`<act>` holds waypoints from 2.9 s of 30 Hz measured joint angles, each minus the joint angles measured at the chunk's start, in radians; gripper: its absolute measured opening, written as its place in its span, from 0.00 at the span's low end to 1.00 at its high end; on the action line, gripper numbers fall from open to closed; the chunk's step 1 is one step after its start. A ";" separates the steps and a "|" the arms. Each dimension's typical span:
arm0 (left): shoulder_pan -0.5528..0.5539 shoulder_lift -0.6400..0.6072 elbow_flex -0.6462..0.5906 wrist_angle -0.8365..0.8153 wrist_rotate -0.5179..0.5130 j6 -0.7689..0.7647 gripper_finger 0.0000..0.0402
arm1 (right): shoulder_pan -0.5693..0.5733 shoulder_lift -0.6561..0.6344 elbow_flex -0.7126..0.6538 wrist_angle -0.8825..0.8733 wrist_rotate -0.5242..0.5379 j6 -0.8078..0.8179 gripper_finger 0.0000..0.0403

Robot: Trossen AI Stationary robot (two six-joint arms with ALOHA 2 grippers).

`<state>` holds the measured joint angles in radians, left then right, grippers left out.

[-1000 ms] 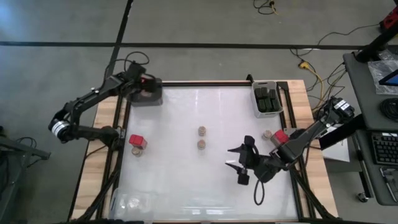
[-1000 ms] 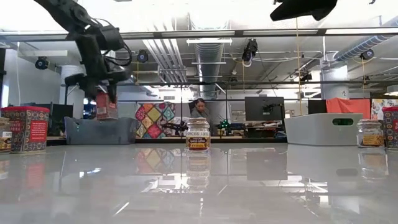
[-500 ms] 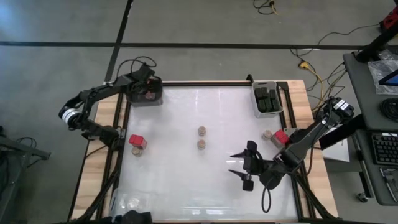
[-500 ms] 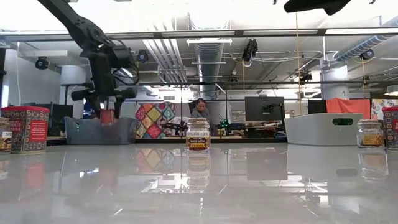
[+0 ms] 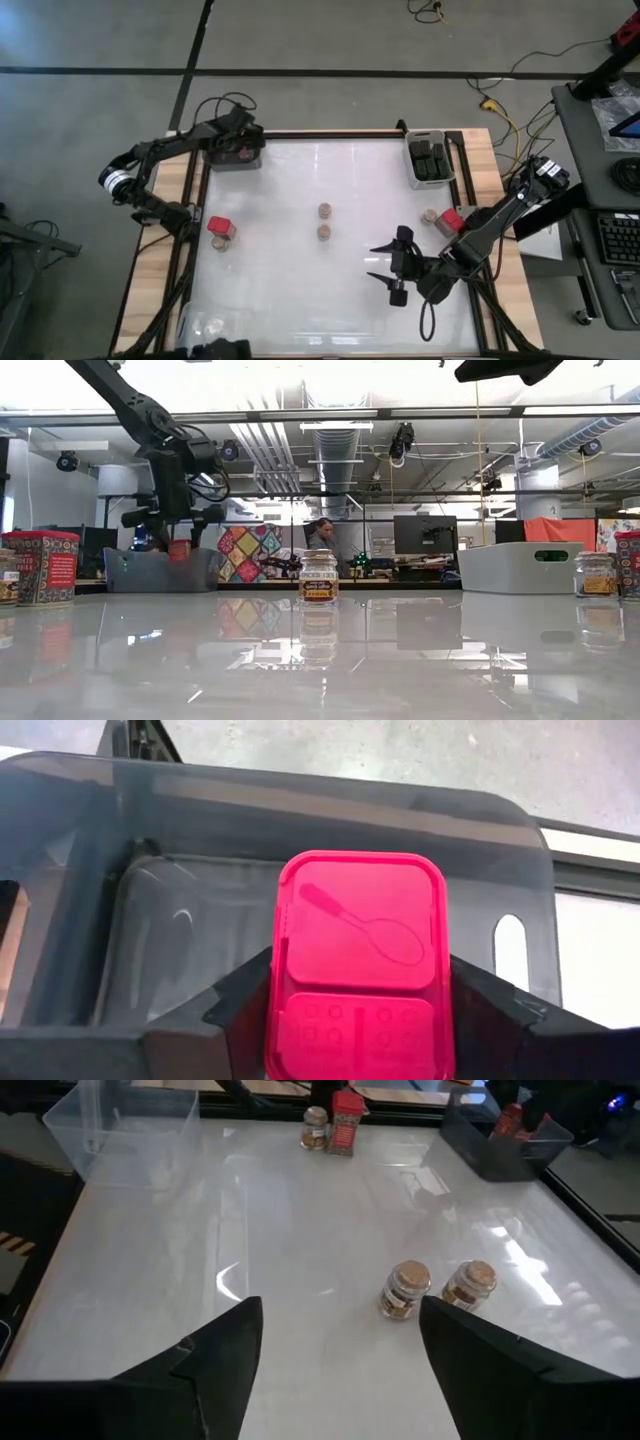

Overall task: Sort spices by type
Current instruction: Put the red seasoning can into the black bin

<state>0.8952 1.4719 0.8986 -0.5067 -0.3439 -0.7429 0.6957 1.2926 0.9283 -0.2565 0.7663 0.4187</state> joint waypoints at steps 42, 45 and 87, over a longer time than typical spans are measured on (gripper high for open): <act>-0.032 0.021 0.003 0.061 -0.006 -0.011 0.61 | 0.000 0.000 0.000 0.005 -0.005 0.043 0.70; -0.033 0.021 0.003 0.060 -0.006 -0.026 0.64 | 0.000 0.000 0.000 0.008 -0.005 0.044 0.68; -0.033 0.015 0.003 0.106 0.052 0.054 0.66 | 0.000 0.000 0.000 0.053 -0.004 0.042 0.67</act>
<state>0.8625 1.4864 0.9016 -0.4006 -0.2917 -0.6891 0.6956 1.2926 0.9283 -0.2039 0.7624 0.4610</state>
